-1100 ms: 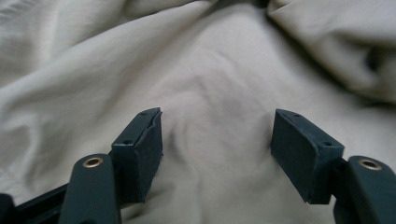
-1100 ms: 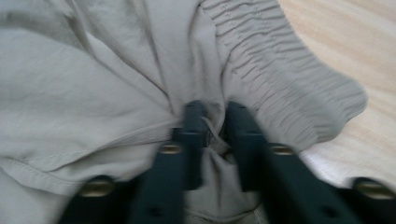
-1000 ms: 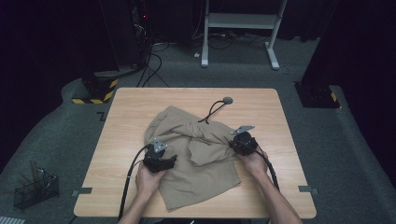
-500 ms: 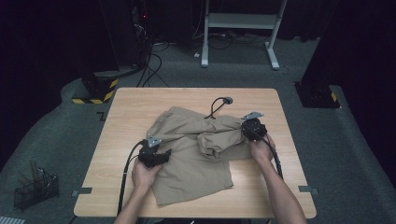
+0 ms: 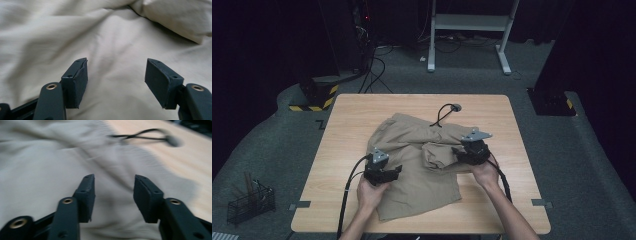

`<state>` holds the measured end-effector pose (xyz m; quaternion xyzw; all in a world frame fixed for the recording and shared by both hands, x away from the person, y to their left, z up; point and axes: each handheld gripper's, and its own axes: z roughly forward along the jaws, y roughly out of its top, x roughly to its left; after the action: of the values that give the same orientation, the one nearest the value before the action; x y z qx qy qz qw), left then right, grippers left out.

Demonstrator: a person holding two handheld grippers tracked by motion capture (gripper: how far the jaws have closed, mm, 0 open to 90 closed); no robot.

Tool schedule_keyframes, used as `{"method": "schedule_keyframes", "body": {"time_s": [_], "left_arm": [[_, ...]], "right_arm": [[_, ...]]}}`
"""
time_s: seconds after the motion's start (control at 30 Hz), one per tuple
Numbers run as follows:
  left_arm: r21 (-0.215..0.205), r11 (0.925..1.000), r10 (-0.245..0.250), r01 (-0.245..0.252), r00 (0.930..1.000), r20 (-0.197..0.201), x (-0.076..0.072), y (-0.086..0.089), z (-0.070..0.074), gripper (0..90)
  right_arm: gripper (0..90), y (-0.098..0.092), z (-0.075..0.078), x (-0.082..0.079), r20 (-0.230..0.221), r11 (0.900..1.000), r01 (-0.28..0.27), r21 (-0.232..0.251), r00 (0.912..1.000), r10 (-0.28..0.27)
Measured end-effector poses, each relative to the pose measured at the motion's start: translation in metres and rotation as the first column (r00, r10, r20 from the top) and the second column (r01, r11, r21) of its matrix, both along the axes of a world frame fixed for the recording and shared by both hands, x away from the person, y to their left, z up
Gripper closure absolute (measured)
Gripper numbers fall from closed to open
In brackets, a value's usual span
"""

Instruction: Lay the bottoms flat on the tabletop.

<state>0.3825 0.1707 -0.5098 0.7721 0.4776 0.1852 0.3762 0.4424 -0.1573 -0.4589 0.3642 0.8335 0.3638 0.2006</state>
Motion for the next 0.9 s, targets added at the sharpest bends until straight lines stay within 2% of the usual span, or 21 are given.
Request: {"method": "schedule_keyframes", "body": {"time_s": [0.07, 0.1, 0.2, 0.23, 0.3, 0.33, 0.4, 0.47, 0.5, 0.57, 0.67, 0.7, 0.77, 0.83, 0.87, 0.9], "left_arm": [[0.024, 0.9997, -0.003, 0.004, 0.9999, -0.015, 0.001, -0.005, -0.007, 34.9], [0.025, 0.9997, 0.0, 0.0, 0.9997, -0.025, 0.001, -0.006, -0.011, 34.9], [0.073, 0.9973, -0.004, 0.003, 0.9999, 0.015, -0.001, -0.008, -0.015, 36.7], [0.079, 0.9968, -0.005, 0.003, 0.9999, 0.016, -0.001, -0.008, -0.015, 36.5], [0.073, 0.9973, -0.007, 0.005, 0.9997, 0.024, 0.0, -0.006, -0.016, 35.1], [0.075, 0.9972, -0.008, 0.005, 0.9995, 0.03, 0.0, -0.005, -0.016, 35.0], [0.073, 0.9973, -0.007, 0.004, 0.9995, 0.029, 0.001, -0.004, -0.017, 34.8], [0.07, 0.9976, 0.0, -0.002, 0.9995, 0.03, 0.001, -0.004, -0.017, 34.5], [0.071, 0.9975, 0.0, -0.003, 0.9995, 0.031, 0.001, -0.004, -0.017, 34.5], [0.072, 0.9974, 0.001, -0.003, 0.9995, 0.03, 0.002, -0.003, -0.017, 34.3], [0.071, 0.9974, 0.012, -0.014, 0.9995, 0.03, 0.005, 0.0, -0.017, 34.1], [0.073, 0.9972, 0.016, -0.018, 0.9994, 0.031, 0.005, 0.001, -0.017, 34.1], [0.07, 0.9972, 0.026, -0.028, 0.9993, 0.028, 0.006, 0.002, -0.017, 34.1], [0.075, 0.9968, 0.025, -0.027, 0.9993, 0.029, 0.006, 0.003, -0.017, 34.1], [0.074, 0.9969, 0.025, -0.027, 0.9993, 0.029, 0.006, 0.003, -0.017, 34.1], [0.075, 0.9968, 0.026, -0.028, 0.9992, 0.03, 0.006, 0.002, -0.017, 34.1]], "right_arm": [[46.6, 0.012, -0.009, -0.004, -0.028, 0.999, -0.047, -0.009, 0.9985, 0.046], [44.8, 0.017, -0.015, -0.003, -0.04, 0.998, -0.054, -0.023, 0.9978, 0.053], [45.2, 0.025, -0.033, 0.005, -0.099, 0.996, -0.061, -0.059, 0.9936, 0.055], [49.2, 0.027, -0.039, 0.007, -0.116, 0.995, -0.062, -0.078, 0.9919, 0.053], [64.3, 0.028, -0.047, 0.009, -0.117, 0.991, -0.073, -0.114, 0.9914, 0.059], [76.2, 0.027, -0.047, 0.009, -0.108, 0.99, -0.083, -0.116, 0.9917, 0.07], [83.2, 0.026, -0.043, 0.009, -0.103, 0.989, -0.088, -0.117, 0.9918, 0.076], [84.8, 0.024, -0.038, 0.009, -0.076, 0.988, -0.083, -0.131, 0.9944, 0.073], [84.9, 0.02, -0.032, 0.01, -0.041, 0.988, -0.068, -0.142, 0.9972, 0.063], [84.9, 0.011, -0.021, 0.013, 0.014, 0.991, -0.027, -0.128, 0.9995, 0.029], [84.7, -0.009, -0.007, 0.024, 0.052, 0.992, 0.061, -0.109, 0.9971, -0.056], [84.6, -0.017, -0.005, 0.028, 0.052, 0.992, 0.091, -0.09, 0.9949, -0.087], [84.2, -0.03, -0.004, 0.038, 0.024, 0.989, 0.14, -0.055, 0.99, -0.139], [83.4, -0.037, -0.01, 0.046, -0.005, 0.983, 0.174, -0.055, 0.9846, -0.175], [81.3, -0.04, -0.017, 0.051, -0.044, 0.981, 0.184, -0.064, 0.9813, -0.187], [77.5, -0.04, -0.022, 0.054, -0.064, 0.98, 0.183, -0.073, 0.9801, -0.188]]}}
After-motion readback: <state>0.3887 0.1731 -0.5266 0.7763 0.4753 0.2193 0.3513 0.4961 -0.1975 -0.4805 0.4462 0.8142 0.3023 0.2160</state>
